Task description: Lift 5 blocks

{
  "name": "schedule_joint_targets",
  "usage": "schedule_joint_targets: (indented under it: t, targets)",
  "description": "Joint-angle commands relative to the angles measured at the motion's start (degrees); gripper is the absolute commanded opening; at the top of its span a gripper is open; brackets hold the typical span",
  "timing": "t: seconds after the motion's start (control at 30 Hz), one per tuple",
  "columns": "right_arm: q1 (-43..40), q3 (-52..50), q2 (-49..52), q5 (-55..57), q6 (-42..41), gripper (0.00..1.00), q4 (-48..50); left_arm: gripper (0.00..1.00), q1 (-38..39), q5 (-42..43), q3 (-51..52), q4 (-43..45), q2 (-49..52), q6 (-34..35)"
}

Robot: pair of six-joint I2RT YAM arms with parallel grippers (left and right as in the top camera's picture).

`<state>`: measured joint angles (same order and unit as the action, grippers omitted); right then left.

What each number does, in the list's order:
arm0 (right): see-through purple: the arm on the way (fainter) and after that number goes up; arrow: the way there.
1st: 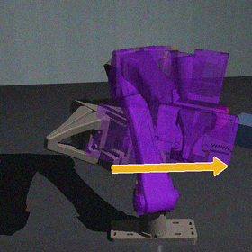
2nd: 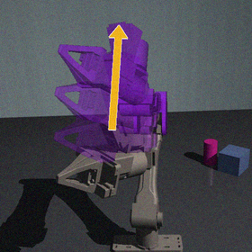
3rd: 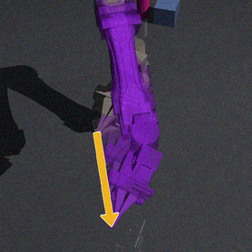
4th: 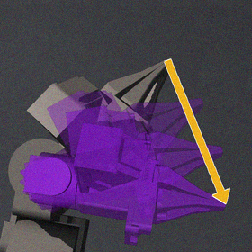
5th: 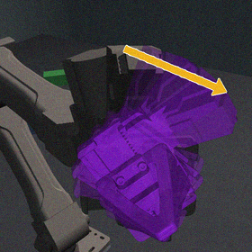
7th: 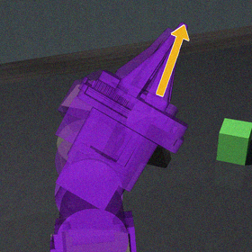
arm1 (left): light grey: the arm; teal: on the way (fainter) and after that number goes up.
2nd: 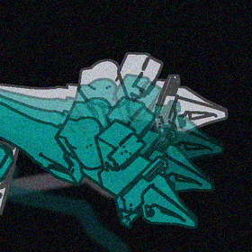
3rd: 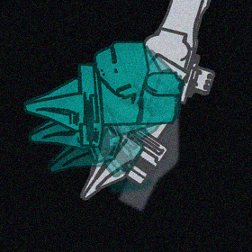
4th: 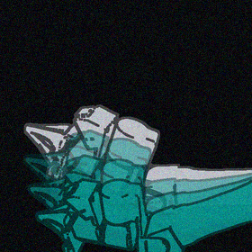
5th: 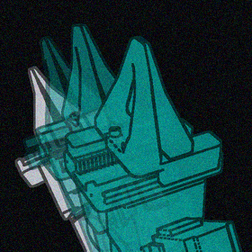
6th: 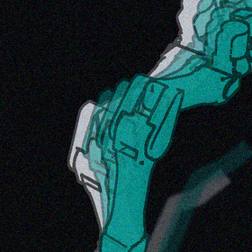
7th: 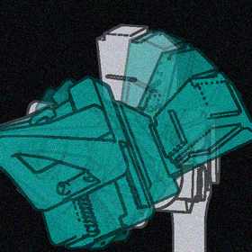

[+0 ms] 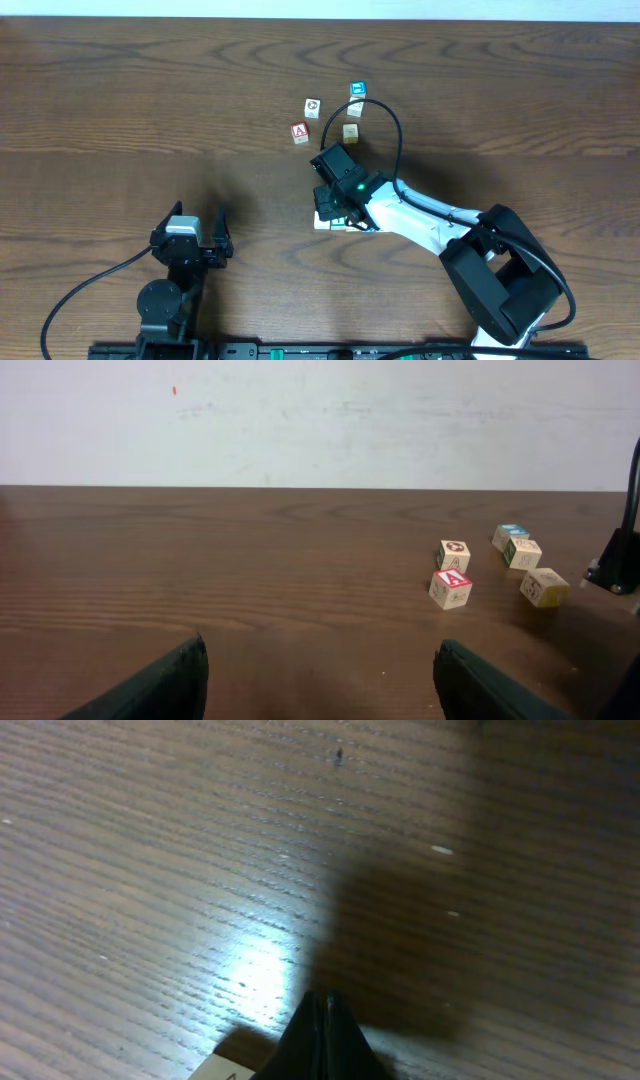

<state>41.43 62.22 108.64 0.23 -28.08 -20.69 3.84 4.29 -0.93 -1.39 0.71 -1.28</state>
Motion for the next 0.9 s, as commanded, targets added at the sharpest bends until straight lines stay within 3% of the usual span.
schedule_joint_targets:
  t: [0.0,0.87]
  targets:
    - [-0.26,0.35,0.24,1.68,-0.61,0.01,-0.17,0.73,-0.28,1.01,0.70,-2.27,-0.04,0.31]
    - [-0.09,0.35,0.24,2.91,-3.19,0.01,-3.61,0.73,-0.28,1.01,0.70,-2.27,-0.04,0.31]
